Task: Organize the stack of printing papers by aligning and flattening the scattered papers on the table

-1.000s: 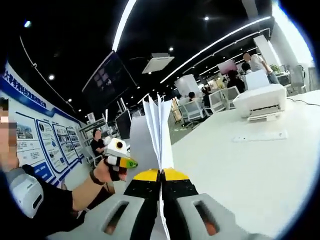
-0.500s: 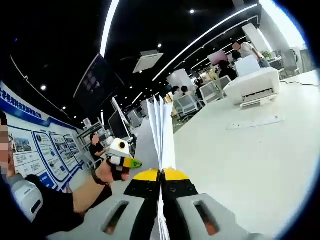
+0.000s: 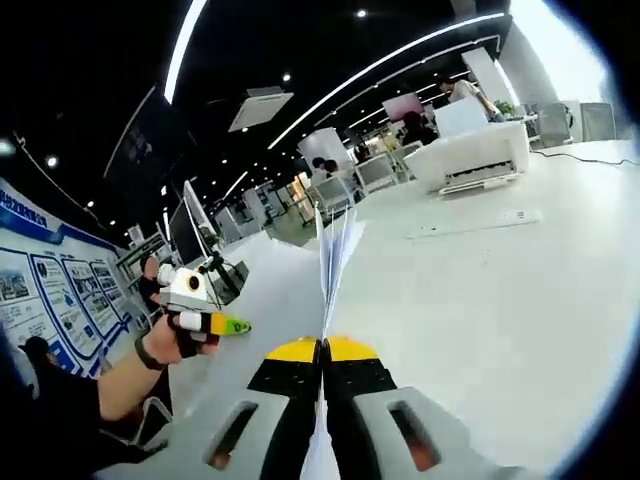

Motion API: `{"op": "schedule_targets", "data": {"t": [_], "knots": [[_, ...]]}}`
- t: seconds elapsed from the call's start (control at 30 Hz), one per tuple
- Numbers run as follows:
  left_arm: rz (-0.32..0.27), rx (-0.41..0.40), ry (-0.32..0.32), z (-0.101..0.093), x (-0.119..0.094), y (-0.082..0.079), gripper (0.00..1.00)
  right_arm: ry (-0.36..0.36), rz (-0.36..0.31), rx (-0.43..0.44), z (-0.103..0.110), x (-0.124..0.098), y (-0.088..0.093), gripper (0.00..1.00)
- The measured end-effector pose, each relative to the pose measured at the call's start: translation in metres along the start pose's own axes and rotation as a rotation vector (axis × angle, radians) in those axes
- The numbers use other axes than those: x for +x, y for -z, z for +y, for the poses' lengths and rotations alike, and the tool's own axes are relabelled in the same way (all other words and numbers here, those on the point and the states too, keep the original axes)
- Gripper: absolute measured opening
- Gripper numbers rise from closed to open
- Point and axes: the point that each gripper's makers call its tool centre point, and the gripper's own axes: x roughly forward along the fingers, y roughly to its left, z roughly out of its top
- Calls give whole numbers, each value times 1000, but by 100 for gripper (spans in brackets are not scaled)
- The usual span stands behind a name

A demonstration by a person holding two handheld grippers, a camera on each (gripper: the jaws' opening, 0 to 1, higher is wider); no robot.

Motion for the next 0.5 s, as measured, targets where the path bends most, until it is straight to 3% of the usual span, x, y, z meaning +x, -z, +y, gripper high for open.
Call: {"op": "schedule_targets", "data": {"t": [0.2,0.5], "knots": [[43,112,-96,17,11,14,6,46,51,-31,-22,16,11,0],[55,104,-116,31,21,19,6,85,67,-18,-50,25,21,0]]}}
